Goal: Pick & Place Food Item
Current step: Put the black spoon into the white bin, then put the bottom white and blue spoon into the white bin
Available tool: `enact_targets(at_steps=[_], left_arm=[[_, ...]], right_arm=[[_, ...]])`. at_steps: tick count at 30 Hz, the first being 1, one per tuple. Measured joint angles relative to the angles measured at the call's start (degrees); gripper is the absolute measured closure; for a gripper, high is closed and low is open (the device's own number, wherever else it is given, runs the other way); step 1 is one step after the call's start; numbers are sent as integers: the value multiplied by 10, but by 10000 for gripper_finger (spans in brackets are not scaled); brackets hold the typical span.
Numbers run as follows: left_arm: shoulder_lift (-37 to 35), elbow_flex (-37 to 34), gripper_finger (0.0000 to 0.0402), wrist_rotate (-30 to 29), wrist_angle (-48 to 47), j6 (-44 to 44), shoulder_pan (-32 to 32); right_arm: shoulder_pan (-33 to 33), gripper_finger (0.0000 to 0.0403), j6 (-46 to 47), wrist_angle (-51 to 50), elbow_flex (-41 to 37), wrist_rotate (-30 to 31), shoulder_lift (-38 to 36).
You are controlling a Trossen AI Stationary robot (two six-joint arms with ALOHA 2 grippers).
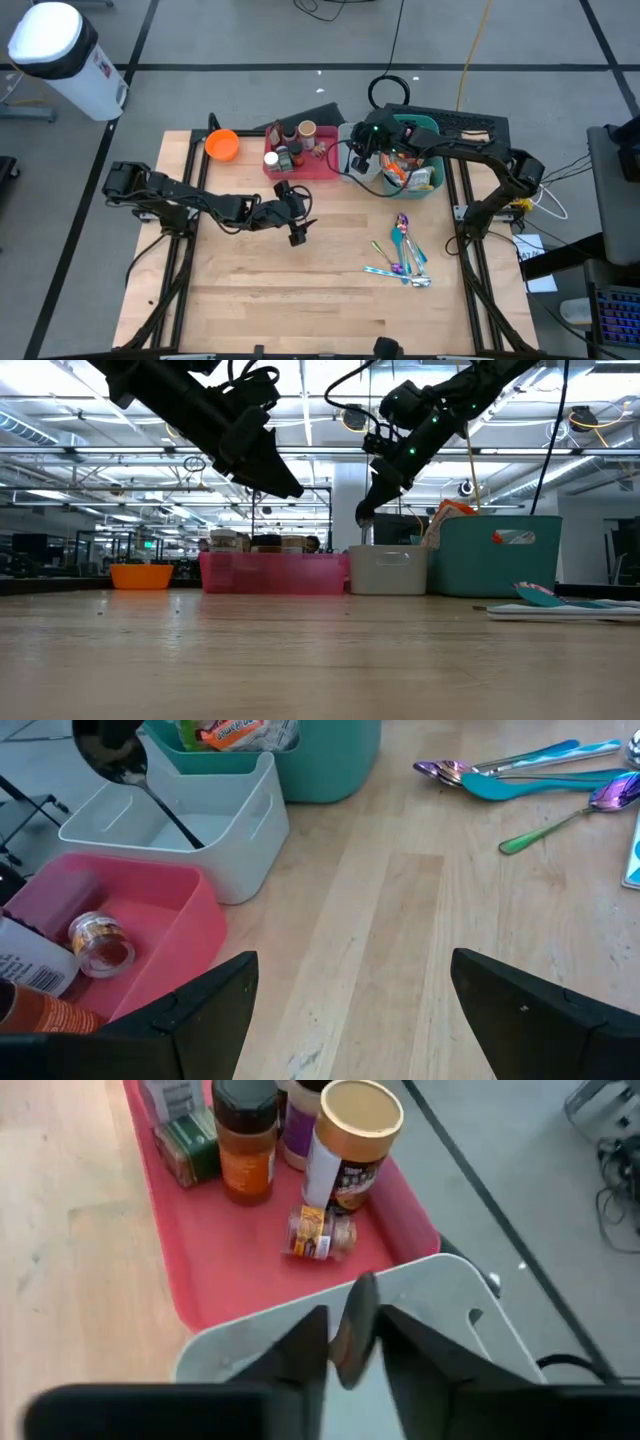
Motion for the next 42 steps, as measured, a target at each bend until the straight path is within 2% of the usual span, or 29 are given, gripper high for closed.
enact_targets(at_steps=[3, 8, 14, 17, 20, 25, 31, 37, 42], left_arm=[[0, 0, 62, 0, 0, 0, 0], [0, 0, 62, 0, 0, 1, 0], [0, 0, 62, 0, 0, -1, 0], [0, 0, 62, 0, 0, -4, 0], [0, 0, 62, 0, 0, -6, 0], [0, 0, 62, 0, 0, -7, 0], [0, 0, 62, 0, 0, -7, 0], [0, 0, 62, 0, 0, -17, 0], [0, 0, 62, 0, 0, -18, 0]], right_arm=[[0, 284, -24, 0, 0, 15, 0], [15, 204, -56, 0, 0, 87, 0], [60, 149, -90, -2, -1, 158, -23], [98, 140, -94, -5, -1, 199, -46], [140, 138, -59, -19, -1, 222, -79], [216, 143, 41, -75, -1, 220, -143], [299, 149, 137, -194, -1, 220, -195], [359, 149, 281, -326, -7, 219, -211], [405, 149, 332, -334, -53, 215, -211]])
